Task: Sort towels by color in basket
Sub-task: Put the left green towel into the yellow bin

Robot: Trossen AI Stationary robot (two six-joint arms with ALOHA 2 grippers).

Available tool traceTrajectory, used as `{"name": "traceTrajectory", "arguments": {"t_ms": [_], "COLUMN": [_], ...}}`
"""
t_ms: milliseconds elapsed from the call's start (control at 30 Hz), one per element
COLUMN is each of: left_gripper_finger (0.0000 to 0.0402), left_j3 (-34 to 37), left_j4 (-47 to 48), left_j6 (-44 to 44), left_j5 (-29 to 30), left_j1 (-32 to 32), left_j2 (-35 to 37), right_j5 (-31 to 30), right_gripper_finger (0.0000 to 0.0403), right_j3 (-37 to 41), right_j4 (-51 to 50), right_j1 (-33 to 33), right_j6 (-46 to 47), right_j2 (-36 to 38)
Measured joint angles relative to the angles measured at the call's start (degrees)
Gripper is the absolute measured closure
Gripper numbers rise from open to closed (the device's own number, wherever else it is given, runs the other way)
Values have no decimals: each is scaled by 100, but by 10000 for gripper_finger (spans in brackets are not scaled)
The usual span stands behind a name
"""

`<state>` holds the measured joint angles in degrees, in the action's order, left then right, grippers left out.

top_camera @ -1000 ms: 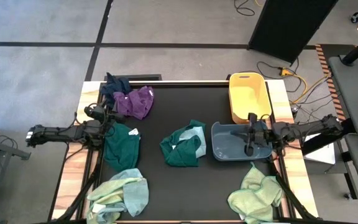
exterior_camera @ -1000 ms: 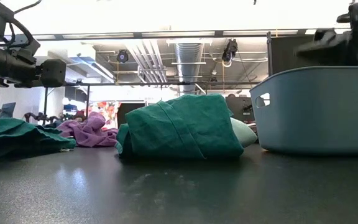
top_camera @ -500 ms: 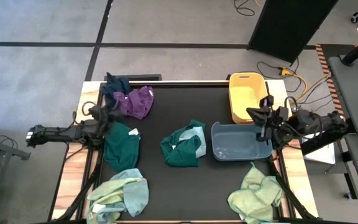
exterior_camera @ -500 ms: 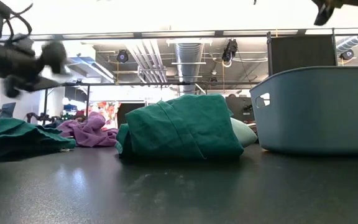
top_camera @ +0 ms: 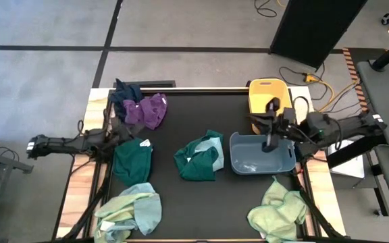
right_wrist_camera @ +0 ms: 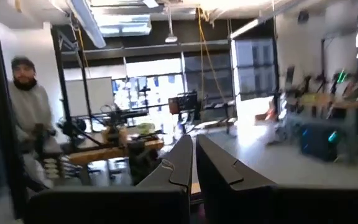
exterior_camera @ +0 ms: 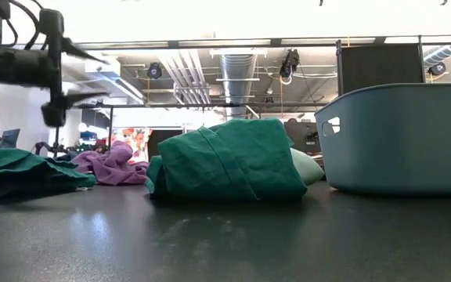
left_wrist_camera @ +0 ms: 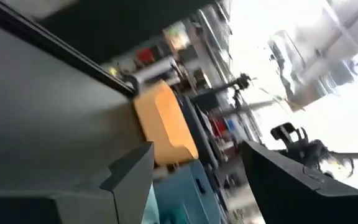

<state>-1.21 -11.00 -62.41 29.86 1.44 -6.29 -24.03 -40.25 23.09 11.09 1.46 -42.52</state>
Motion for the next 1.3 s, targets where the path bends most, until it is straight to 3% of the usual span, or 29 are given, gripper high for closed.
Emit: {"name": "traceTrajectory", "arguments": {"t_ms": [100, 200, 267, 433, 600, 733, 967, 1167, 1300], "left_gripper_finger": [171, 171, 171, 171, 171, 171, 145, 98, 91], "left_j3": [-91, -563, -1039, -2513, -3892, -4613, -4942, -4553, -4149], "left_j4": [-676, 27, 1032, 4139, 6707, 7835, 8040, 7537, 7301], "left_j6": [537, 712, 827, 438, -497, -896, -954, -998, -1049], "left_j5": [-960, -1634, -1813, -2044, -2671, -3343, -3741, -3834, -3715], "left_j1": [6, 15, 13, 43, 46, 122, 376, 465, 463], "left_j2": [-199, -591, -954, -2122, -3385, -4333, -5659, -6429, -6876], "right_j5": [25, 19, 23, -7, 29, 49, 314, 863, 1104], "right_gripper_finger": [390, 390, 390, 390, 390, 390, 376, 306, 266], "right_j3": [-383, -681, -911, -1464, -2136, -2426, -2485, -2485, -2485], "right_j4": [-32, -6, 0, -320, -2239, -3594, -4316, -4553, -4555], "right_j1": [1, -2, -27, -28, -24, -24, 98, 181, 181], "right_j6": [1519, 2473, 2229, 303, -37, -66, 28, 422, 449], "right_j2": [-391, -682, -882, -1044, -1005, -1007, -1003, -1005, -1005]}}
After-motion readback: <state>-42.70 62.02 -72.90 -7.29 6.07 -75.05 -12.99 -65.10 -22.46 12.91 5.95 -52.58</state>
